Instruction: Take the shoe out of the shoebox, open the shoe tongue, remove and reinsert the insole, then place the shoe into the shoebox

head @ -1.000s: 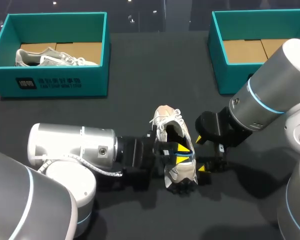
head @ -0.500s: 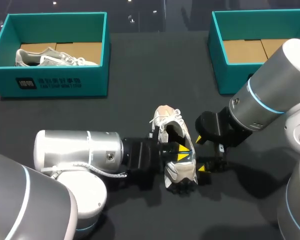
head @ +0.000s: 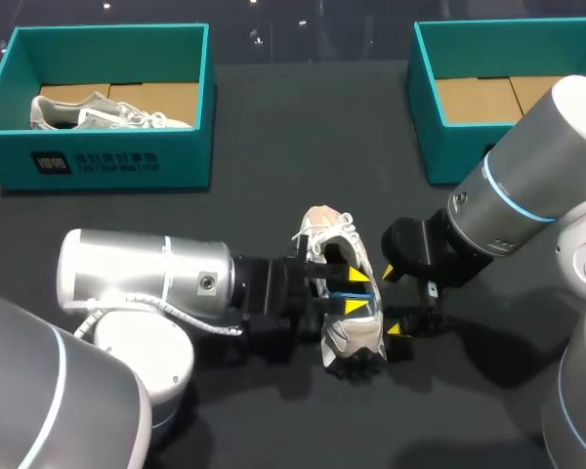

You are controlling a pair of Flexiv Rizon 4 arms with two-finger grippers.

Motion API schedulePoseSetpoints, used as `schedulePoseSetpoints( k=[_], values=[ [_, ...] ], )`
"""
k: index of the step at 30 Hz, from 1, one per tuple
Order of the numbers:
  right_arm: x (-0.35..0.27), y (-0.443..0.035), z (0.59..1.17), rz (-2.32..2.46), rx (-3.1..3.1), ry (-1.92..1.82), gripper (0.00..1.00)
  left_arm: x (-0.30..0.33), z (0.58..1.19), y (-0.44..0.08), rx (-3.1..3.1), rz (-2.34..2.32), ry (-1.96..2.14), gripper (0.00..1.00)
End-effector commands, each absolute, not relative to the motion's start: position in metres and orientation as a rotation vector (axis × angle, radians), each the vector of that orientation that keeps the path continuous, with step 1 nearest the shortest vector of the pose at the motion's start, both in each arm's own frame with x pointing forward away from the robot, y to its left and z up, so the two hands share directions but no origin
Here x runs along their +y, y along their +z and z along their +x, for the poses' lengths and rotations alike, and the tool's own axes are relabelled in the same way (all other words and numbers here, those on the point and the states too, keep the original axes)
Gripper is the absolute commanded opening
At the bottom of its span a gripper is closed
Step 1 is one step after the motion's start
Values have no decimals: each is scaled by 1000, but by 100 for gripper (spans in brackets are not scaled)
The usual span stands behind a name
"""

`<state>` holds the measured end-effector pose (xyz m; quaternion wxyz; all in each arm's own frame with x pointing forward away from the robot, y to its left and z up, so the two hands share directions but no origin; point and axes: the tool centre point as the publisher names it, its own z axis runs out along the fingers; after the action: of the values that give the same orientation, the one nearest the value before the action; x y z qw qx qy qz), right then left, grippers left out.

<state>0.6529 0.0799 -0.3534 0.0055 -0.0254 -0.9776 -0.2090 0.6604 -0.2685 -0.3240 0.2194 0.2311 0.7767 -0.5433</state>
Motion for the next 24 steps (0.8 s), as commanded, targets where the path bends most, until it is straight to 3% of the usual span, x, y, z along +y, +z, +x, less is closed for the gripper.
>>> schedulePoseSetpoints(
  k=[1,24],
  values=[
    [80,-354,651,-81,-3064,-653,100,-255,657,-314,2204,680,-1505,29],
    [80,-354,651,-81,-3064,-653,100,-270,643,-322,2450,911,-1446,35]
  ],
)
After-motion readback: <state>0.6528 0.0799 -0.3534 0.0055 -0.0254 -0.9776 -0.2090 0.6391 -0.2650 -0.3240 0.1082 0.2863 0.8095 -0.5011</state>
